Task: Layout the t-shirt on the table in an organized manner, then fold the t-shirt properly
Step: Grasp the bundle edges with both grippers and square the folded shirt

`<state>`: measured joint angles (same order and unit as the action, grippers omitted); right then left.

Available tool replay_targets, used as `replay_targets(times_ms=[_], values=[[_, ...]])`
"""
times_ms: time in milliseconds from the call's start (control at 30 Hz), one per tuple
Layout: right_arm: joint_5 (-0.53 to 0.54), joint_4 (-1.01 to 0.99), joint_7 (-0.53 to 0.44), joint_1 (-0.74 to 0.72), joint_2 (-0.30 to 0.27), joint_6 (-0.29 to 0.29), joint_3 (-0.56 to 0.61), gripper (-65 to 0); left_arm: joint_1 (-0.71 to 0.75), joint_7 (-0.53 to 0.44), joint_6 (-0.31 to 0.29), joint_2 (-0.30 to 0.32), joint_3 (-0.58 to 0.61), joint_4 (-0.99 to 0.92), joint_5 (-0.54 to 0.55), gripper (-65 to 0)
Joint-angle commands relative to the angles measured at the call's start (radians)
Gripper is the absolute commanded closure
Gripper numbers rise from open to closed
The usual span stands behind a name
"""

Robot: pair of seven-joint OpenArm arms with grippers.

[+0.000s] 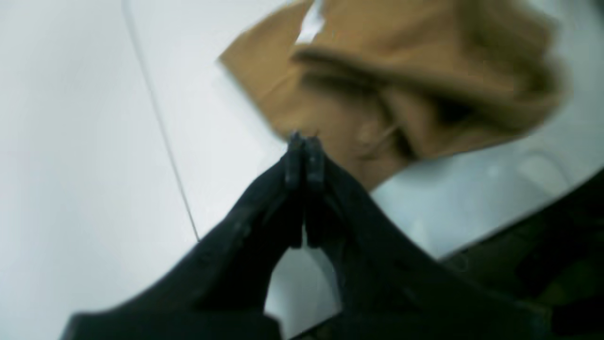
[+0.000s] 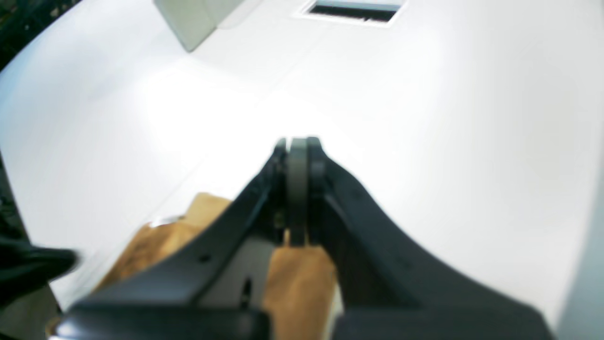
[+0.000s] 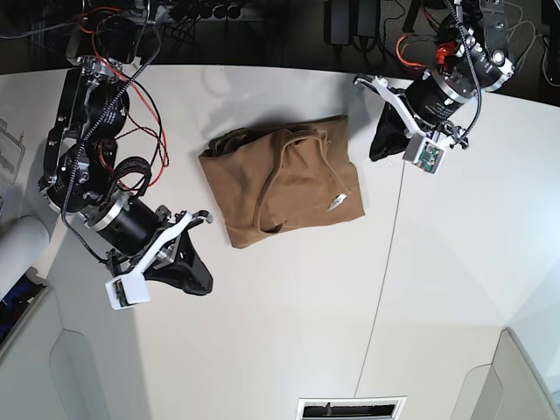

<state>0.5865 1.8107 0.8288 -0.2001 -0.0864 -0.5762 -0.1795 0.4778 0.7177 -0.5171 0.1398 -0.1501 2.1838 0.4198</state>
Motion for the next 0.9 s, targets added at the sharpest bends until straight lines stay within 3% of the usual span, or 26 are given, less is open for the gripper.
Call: replay_targets(times_ms=[0, 67, 167, 433, 667, 867], values=[[0.019, 0.000, -0.042, -0.025, -0.019, -0.003, -0.001, 0.0, 0.005, -0.027, -0.004, -0.014, -0.001, 0.050, 0.024, 0.0], [0.019, -0.038, -0.047, -0.028, -0.036, -0.003, -0.001, 0.0, 0.022, -0.034, -0.016, -0.038, 0.005, 0.078, 0.046, 0.0], [0.021, -0.131, -0.056, -0.046, -0.045, -0.003, 0.009, 0.0, 0.019, -0.034, -0.082, -0.062, 0.049, 0.074, 0.071, 0.0], [0.010, -0.404, -0.104, -0.130, -0.046, -0.004, 0.163, 0.0, -0.056, -0.059, -0.066, -0.062, 0.214, -0.038, -0.008, 0.0], [-0.074, -0.445, -0.138, -0.143, -0.046, -0.004, 0.310, 0.0, -0.121, -0.061, -0.067, -0.061, 0.222, -0.235, -0.054, 0.0], [-0.113, -0.445, -0.136, -0.140, -0.046, -0.003, 0.377, 0.0, -0.123, -0.038, -0.067, -0.053, 0.220, -0.293, -0.063, 0.0]])
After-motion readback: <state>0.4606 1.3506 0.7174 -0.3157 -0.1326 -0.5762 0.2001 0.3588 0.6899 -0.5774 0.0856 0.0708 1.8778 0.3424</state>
